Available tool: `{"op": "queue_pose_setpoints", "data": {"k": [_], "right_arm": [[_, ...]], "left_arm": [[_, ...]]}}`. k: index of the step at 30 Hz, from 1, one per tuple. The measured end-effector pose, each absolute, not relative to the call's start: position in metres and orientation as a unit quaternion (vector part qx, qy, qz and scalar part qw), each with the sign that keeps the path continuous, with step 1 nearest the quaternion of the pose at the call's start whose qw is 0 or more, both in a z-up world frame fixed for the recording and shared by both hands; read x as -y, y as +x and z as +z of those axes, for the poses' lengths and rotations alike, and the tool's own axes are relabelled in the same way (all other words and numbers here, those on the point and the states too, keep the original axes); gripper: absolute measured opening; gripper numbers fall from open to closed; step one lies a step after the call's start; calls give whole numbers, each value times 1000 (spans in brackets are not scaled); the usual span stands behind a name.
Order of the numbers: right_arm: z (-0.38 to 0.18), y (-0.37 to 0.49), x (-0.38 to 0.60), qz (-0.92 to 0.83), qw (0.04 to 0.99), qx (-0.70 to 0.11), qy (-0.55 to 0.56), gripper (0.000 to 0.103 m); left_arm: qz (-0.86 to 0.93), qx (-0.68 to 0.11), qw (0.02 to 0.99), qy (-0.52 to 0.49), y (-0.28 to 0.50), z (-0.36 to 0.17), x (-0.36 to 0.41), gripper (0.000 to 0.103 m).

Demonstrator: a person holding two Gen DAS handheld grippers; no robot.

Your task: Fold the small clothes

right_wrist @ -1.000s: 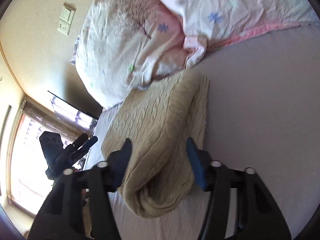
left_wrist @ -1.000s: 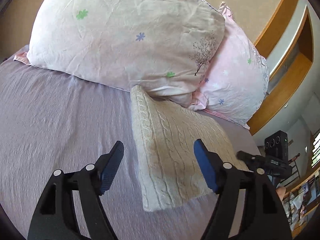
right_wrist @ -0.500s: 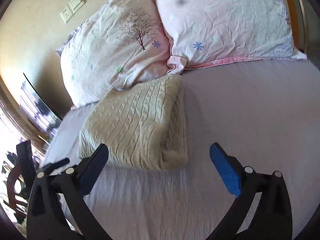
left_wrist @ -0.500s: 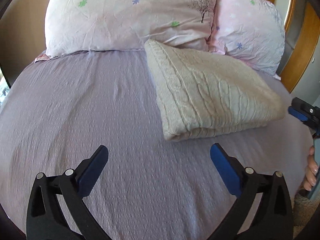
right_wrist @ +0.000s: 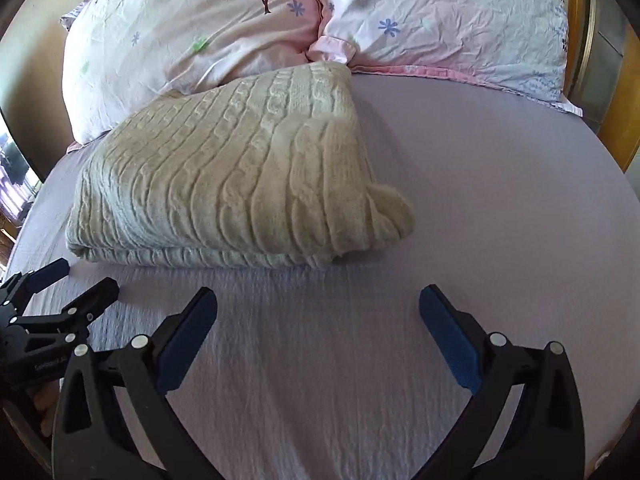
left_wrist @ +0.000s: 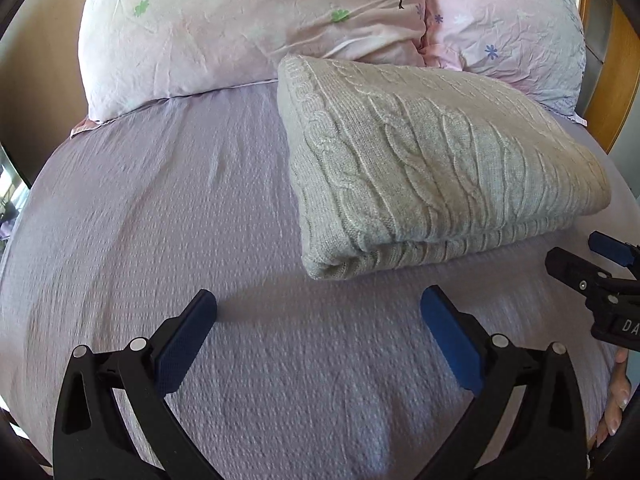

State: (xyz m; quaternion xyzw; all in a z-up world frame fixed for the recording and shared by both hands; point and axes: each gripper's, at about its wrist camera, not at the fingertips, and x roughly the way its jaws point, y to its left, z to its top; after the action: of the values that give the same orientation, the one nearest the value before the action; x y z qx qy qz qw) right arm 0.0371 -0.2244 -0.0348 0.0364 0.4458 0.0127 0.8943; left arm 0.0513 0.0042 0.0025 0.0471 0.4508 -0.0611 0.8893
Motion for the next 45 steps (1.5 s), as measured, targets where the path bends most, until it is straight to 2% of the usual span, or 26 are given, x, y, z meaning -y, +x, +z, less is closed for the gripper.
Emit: {"op": "queue_pose_setpoints", "data": {"k": [3,45], "right_arm": [[-37,36,214,-3,893,-449,5,101],[-37,37,215,-1,892,-452,10,101]], "left_arm": [[-61,-449,890,47,50,2,-5,102],[-60,-448,891,46,49,3,-5,102]]}}
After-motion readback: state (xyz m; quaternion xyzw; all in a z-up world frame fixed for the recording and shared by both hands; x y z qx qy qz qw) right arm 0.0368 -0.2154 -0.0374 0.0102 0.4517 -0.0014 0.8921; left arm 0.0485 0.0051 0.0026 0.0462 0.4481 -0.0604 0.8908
